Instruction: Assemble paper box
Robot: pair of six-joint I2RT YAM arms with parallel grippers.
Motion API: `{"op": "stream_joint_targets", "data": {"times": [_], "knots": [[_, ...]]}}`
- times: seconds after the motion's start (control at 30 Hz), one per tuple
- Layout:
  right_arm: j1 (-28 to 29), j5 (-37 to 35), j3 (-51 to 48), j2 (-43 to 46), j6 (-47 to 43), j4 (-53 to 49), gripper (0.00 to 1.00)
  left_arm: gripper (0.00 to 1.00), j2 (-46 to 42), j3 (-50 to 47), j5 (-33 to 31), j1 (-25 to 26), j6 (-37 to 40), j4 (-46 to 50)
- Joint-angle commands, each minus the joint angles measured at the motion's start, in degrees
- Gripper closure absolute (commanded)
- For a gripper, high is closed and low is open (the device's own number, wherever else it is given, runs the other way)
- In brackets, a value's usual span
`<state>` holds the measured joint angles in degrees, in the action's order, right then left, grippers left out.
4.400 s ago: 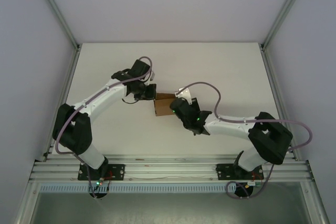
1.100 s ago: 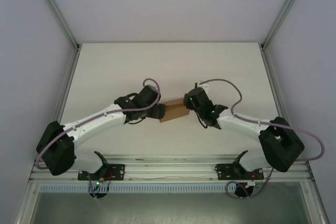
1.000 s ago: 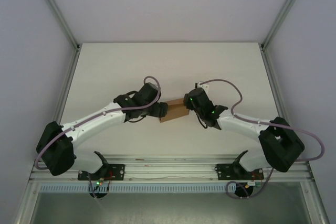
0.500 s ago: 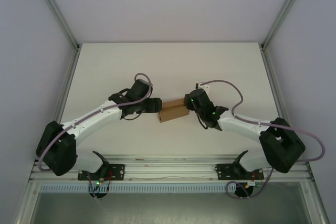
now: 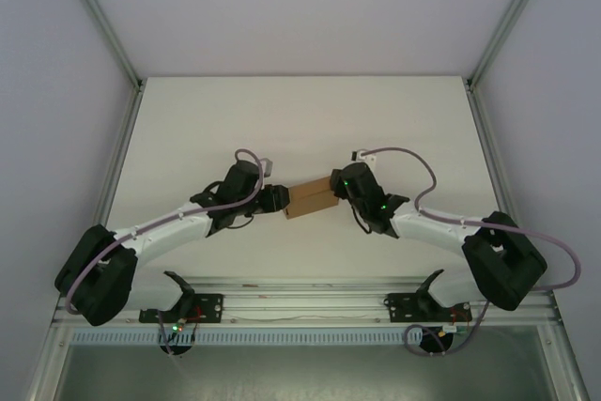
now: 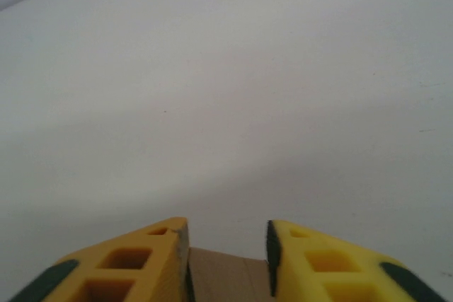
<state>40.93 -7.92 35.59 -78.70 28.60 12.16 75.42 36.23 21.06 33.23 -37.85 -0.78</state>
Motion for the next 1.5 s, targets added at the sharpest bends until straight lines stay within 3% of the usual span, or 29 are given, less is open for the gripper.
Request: {"op": "stream_joint_targets", "data": {"times": [0.0, 0.33, 0.47, 0.6, 0.63, 0.8, 1.0, 1.03, 1.1, 1.17, 1.2, 1.33, 1.47], "knots": [[0.0, 2.3, -4.7, -3.3, -0.2, -6.3, 0.72, 0.73, 5.9, -5.6, -1.6, -0.1, -1.6, 8.4], [-0.4, 8.0, -11.9, -3.9, -0.1, 7.7, 0.88, 0.89, 5.7, -8.0, -1.6, -0.1, -2.6, 6.3], [-0.4, 8.3, -15.3, -4.4, -2.5, 14.9, 0.94, 0.89, 4.8, -8.2, -2.5, -0.1, -1.9, 5.1], [-0.4, 9.7, -14.0, -1.9, -4.1, 14.4, 0.94, 0.85, 3.4, -4.4, -3.1, -0.1, 0.6, 7.3], [-0.4, 9.7, -12.8, -0.8, -4.4, 13.0, 0.91, 0.77, 3.0, -2.8, -3.3, -0.1, 1.7, 8.2], [-0.4, 7.6, -1.5, 2.1, -6.6, -0.9, 0.57, 0.55, 1.8, 7.4, -7.7, -0.1, 5.9, 11.8], [-0.6, 5.0, 8.4, 2.3, -9.8, -8.5, 0.4, 0.17, 1.2, 15.3, -9.5, -0.3, 10.1, 14.3], [-0.6, 4.6, 9.7, 2.5, -11.0, -9.5, 0.36, 0.02, 0.7, 16.3, -10.9, -0.4, 10.6, 15.6], [-0.8, 6.0, 11.3, 3.0, -15.6, -10.2, 0.24, 0.0, -0.5, 17.3, -14.2, -1.1, 11.1, 17.1], [-1.6, 8.9, 13.2, 3.0, -22.4, -11.2, 0.03, 0.0, -1.9, 17.6, -17.2, -3.0, 11.3, 17.5], [-2.3, 10.5, 13.9, 3.0, -25.7, -11.5, 0.0, 0.0, -2.5, 17.6, -18.8, -4.4, 11.0, 17.6], [-6.0, 26.2, 19.2, 1.3, -44.6, -17.9, 0.0, 0.0, -2.4, 17.8, -20.5, -12.4, 9.9, 17.7], [-6.4, 42.3, 26.5, -2.7, -76.5, -36.5, 0.0, 0.0, -0.7, 16.8, -21.6, -18.8, 8.9, 16.8]]}}
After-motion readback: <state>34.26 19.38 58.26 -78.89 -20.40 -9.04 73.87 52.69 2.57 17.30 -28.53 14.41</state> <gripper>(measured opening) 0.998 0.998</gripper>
